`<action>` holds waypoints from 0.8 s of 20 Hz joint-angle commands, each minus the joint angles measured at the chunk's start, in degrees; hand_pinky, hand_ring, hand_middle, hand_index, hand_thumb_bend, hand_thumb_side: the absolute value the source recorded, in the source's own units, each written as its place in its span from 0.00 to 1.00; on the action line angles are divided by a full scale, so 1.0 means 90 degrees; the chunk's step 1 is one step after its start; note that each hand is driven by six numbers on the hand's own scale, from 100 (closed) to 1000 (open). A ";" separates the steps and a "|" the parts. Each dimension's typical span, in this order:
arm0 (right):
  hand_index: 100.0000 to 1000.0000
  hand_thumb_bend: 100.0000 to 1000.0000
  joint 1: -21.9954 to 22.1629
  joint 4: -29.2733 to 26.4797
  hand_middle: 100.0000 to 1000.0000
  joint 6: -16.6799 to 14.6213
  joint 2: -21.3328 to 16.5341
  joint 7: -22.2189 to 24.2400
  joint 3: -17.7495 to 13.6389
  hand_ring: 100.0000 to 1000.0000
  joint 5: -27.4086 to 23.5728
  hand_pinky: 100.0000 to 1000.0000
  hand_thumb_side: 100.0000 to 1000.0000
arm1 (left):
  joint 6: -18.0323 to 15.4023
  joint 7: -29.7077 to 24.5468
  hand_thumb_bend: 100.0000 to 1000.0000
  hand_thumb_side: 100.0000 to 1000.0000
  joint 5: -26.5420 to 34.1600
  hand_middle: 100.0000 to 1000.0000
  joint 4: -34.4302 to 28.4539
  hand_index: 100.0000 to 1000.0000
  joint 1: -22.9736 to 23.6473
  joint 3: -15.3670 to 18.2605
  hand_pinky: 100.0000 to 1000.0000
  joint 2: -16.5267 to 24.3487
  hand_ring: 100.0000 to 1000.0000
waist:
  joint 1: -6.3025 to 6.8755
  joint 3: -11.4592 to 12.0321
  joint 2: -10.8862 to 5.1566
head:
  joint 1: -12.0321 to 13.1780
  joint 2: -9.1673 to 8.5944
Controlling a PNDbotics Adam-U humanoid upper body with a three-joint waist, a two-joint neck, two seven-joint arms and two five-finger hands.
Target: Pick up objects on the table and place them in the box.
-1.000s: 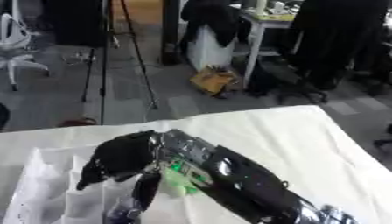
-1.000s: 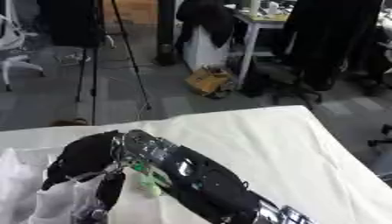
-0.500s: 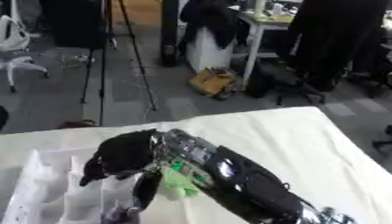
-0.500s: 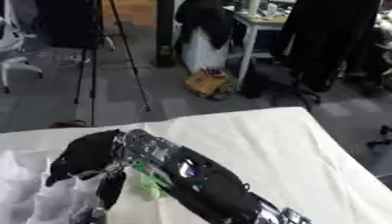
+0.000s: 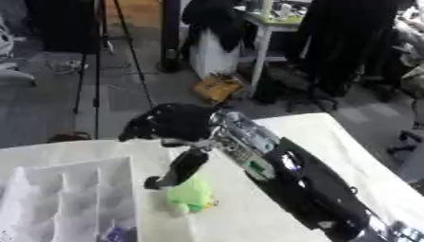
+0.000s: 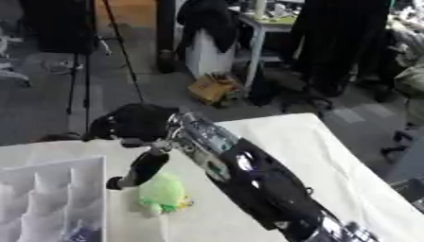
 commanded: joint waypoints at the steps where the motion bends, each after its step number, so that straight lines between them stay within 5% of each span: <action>1: 0.95 0.42 0.0107 -0.0175 0.92 0.0265 -0.0339 -0.0108 -0.0228 0.87 -0.0410 0.82 0.54 | -0.0026 0.0075 0.42 0.80 -0.0067 0.79 -0.0128 0.71 0.0051 0.0092 0.96 0.0098 0.84 | 0.0265 -0.0211 -0.0091 | 0.0061 -0.0016; 7: 0.95 0.40 0.0331 -0.0375 0.91 0.0750 -0.0395 -0.0263 -0.0261 0.85 -0.0779 0.78 0.54 | -0.0061 0.0096 0.41 0.81 -0.0125 0.79 -0.0128 0.71 0.0221 0.0116 0.96 0.0060 0.84 | 0.0552 -0.0582 -0.0041 | 0.0124 0.0048; 10: 0.91 0.36 0.0526 -0.0444 0.82 0.1008 -0.0273 -0.0355 -0.0239 0.78 -0.1595 0.68 0.54 | -0.0070 0.0089 0.40 0.82 -0.0151 0.80 -0.0128 0.72 0.0374 0.0142 0.97 0.0024 0.85 | 0.0754 -0.0750 -0.0022 | 0.0207 0.0094; 16: 0.85 0.33 0.0866 -0.1221 0.73 0.1341 -0.0203 -0.0914 -0.0341 0.69 -0.3378 0.57 0.51 | -0.0089 0.0126 0.42 0.80 -0.0223 0.81 -0.0128 0.72 0.0538 0.0227 0.97 -0.0022 0.86 | 0.0925 -0.1022 0.0008 | 0.0381 0.0095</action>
